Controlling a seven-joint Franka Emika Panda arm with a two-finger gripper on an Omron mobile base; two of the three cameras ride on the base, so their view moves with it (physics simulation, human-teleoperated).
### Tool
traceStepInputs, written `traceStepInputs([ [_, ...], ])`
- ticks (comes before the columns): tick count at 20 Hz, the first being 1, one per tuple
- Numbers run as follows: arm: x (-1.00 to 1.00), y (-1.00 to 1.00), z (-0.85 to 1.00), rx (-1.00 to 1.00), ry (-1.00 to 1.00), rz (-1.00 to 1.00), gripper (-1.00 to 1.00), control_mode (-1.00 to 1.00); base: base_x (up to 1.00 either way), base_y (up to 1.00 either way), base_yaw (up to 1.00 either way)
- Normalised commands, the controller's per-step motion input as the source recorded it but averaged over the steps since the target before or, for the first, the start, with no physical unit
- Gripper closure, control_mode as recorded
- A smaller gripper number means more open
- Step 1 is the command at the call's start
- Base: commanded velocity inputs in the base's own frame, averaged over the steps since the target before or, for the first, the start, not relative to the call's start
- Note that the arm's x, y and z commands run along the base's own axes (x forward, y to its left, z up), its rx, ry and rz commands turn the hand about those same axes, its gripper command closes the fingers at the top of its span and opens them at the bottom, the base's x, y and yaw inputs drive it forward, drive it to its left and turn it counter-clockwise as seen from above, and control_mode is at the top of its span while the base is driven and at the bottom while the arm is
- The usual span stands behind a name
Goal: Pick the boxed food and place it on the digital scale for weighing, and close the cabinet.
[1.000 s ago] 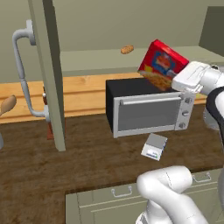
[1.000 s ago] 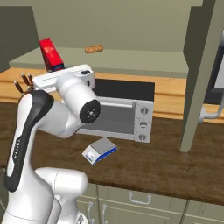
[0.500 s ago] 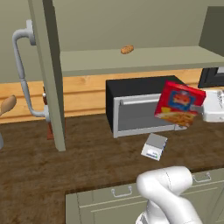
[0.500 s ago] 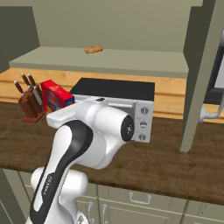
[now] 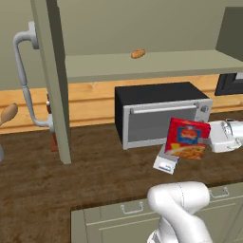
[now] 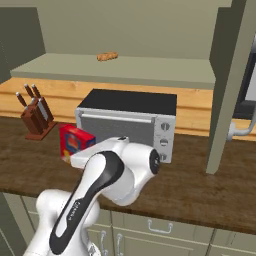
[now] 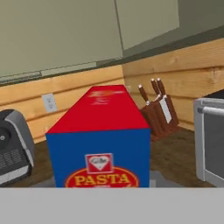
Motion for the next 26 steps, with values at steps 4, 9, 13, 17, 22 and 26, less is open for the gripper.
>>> traceStepInputs([
  [4,0.61,-0.24,-0.51,0.0,0.02,0.05,1.0,-1.0,0.0,0.0,0.0],
  [9,0.47,-0.32,-0.26,0.0,0.02,0.0,1.0,-1.0,0.0,0.0,0.0],
  [13,0.23,-0.08,-0.32,-0.13,-0.01,0.0,1.0,-1.0,0.0,0.0,0.0],
  [17,0.35,0.0,-0.32,-0.22,-0.06,0.0,1.0,-1.0,0.0,0.0,0.0],
  [22,0.37,-0.08,-0.27,-0.06,-0.13,0.0,1.0,-1.0,0.0,0.0,0.0],
  [26,0.51,-0.06,-0.39,0.0,0.0,0.0,1.0,-1.0,0.0,0.0,0.0],
])
